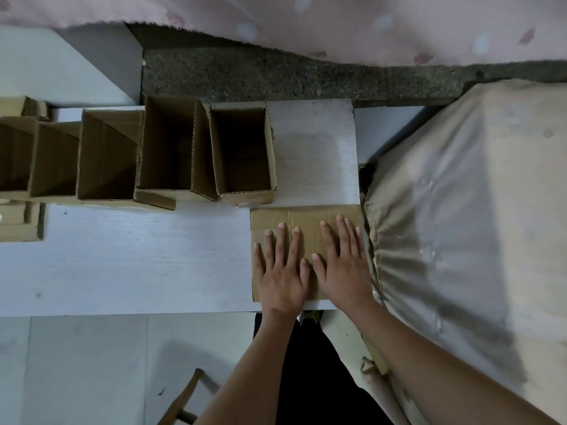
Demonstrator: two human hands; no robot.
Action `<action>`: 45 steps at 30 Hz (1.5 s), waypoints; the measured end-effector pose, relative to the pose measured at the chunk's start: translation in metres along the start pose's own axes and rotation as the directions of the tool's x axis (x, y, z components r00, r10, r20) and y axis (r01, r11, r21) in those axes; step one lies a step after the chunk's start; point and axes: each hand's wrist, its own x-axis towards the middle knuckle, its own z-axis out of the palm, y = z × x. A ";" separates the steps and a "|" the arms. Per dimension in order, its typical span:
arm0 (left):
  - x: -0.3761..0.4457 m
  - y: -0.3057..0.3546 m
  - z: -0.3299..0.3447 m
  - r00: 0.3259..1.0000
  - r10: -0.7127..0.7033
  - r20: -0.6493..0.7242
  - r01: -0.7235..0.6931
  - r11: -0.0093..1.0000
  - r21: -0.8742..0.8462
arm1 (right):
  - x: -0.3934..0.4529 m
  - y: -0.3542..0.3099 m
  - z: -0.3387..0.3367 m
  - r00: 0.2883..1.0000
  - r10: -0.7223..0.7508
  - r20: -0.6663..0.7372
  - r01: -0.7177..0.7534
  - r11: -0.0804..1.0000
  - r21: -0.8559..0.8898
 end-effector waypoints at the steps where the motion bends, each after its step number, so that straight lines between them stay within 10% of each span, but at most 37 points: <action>1: 0.000 0.001 -0.003 1.000 -0.003 0.021 0.002 1.000 0.005 | 0.004 -0.003 -0.006 1.000 0.013 0.010 -0.013 1.000 0.000; 15: 0.005 0.013 -0.040 0.957 -0.035 0.288 0.022 0.999 0.050 | 0.137 -0.021 -0.083 0.835 0.047 0.549 -0.035 0.999 -0.032; 36: -0.047 0.040 -0.095 0.980 -0.079 0.183 0.112 0.977 -0.182 | 0.070 -0.010 -0.149 0.838 -0.073 0.540 -0.128 0.937 0.326; 41: -0.085 0.045 -0.119 0.926 -0.375 0.049 0.353 0.811 -0.465 | 0.029 -0.014 -0.180 0.883 -0.136 0.448 -0.143 0.832 0.536; 45: -0.114 0.031 -0.137 0.772 -0.627 0.109 0.490 0.476 -0.730 | -0.003 -0.024 -0.192 0.908 -0.122 0.401 -0.207 0.700 0.683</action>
